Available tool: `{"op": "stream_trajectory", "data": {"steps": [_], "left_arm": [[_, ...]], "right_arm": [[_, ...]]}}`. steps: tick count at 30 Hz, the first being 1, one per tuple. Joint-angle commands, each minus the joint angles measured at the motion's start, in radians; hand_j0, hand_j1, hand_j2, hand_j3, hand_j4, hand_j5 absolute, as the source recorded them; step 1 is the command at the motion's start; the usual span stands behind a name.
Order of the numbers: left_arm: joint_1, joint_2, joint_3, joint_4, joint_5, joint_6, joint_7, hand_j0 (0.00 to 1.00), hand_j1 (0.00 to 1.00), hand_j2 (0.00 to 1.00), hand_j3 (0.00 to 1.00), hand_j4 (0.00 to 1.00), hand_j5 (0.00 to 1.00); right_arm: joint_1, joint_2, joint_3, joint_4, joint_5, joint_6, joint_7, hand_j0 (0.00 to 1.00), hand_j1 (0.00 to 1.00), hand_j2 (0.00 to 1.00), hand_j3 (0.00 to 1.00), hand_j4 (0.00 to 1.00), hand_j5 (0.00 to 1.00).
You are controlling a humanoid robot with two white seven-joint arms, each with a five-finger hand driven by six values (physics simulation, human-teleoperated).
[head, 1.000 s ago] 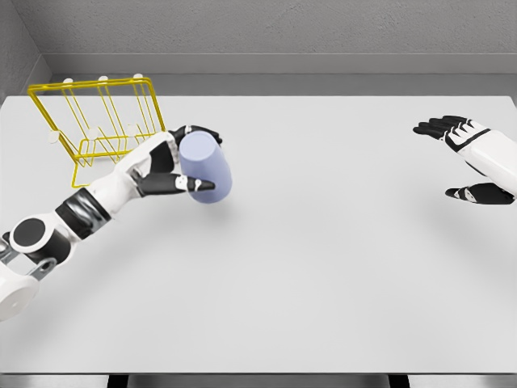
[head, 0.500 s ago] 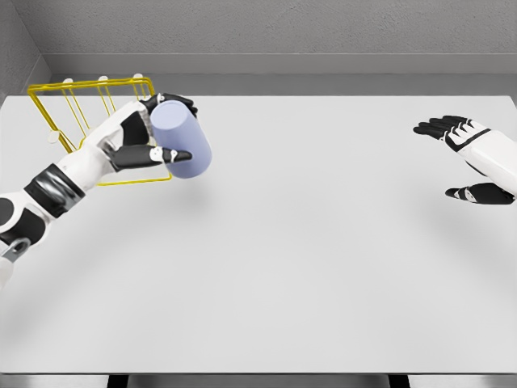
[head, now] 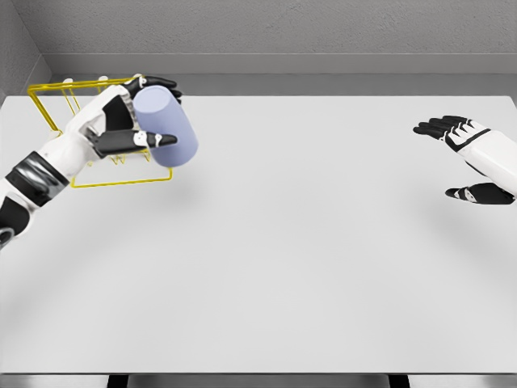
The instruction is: Place the cup on the cup holder with both arms
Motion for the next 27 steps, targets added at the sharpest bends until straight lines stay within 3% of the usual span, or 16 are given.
{"op": "stream_trajectory", "data": {"steps": [1,13,27], "left_arm": [[0.000,0.010,0.011,-0.001,0.011,0.000,0.000,0.65,0.65,0.65,0.65,0.65,0.65],[-0.017,0.045,0.029,0.010,0.035,0.000,0.000,0.65,0.65,0.65,0.65,0.65,0.65],[-0.038,0.036,0.035,0.093,0.046,0.000,0.000,0.65,0.65,0.65,0.65,0.65,0.65]], "right_arm": [[0.000,-0.001,-0.001,0.000,-0.008,0.002,-0.001,1.00,1.00,1.00,1.00,1.00,1.00],[0.000,-0.001,-0.001,0.004,-0.006,0.002,0.001,1.00,1.00,1.00,1.00,1.00,1.00],[-0.002,0.016,-0.001,0.001,-0.006,0.002,-0.001,1.00,1.00,1.00,1.00,1.00,1.00]]}}
